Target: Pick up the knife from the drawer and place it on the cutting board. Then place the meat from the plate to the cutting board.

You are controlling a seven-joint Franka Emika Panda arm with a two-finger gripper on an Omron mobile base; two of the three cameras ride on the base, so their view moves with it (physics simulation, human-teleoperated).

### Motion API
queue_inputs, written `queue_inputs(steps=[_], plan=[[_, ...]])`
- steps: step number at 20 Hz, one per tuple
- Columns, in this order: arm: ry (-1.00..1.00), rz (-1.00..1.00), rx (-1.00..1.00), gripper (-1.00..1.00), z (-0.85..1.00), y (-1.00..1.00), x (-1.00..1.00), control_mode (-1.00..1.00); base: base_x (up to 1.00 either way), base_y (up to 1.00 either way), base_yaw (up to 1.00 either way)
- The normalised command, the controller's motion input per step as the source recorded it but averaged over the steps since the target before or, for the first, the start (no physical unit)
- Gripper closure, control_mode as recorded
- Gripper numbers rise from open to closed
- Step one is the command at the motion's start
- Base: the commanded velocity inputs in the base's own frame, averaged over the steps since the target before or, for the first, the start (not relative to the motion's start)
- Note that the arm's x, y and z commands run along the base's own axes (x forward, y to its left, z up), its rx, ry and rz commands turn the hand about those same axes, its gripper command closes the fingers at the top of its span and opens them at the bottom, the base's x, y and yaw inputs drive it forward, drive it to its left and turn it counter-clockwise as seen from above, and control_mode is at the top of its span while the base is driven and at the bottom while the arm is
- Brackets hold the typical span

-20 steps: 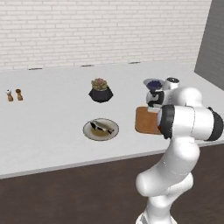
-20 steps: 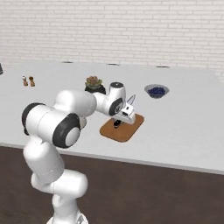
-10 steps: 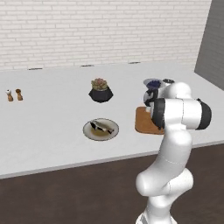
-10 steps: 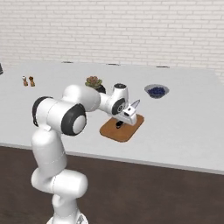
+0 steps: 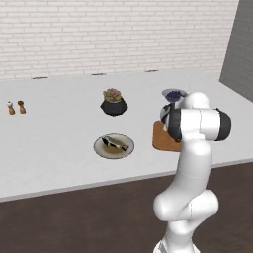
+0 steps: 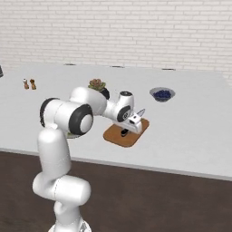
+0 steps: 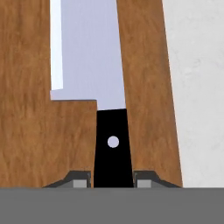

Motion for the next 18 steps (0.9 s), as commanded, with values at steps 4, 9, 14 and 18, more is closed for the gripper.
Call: queue_inputs(steps=[4,9,14,18], plan=[[0.00,0.00,0.01,1.00,-0.33,-0.03,0.00,-1.00,0.00,0.00,0.00],[0.03,0.00,0.02,-1.00,-0.38,0.00,0.13,-1.00,0.00,0.00,0.00],[0.02,0.00,0.00,-1.00,-0.20,0.00,0.14,-1.00,0.00,0.00,0.00],[0.00,0.00,0.00,-1.00,0.02,0.00,0.01,-1.00,0.00,0.00,0.00]])
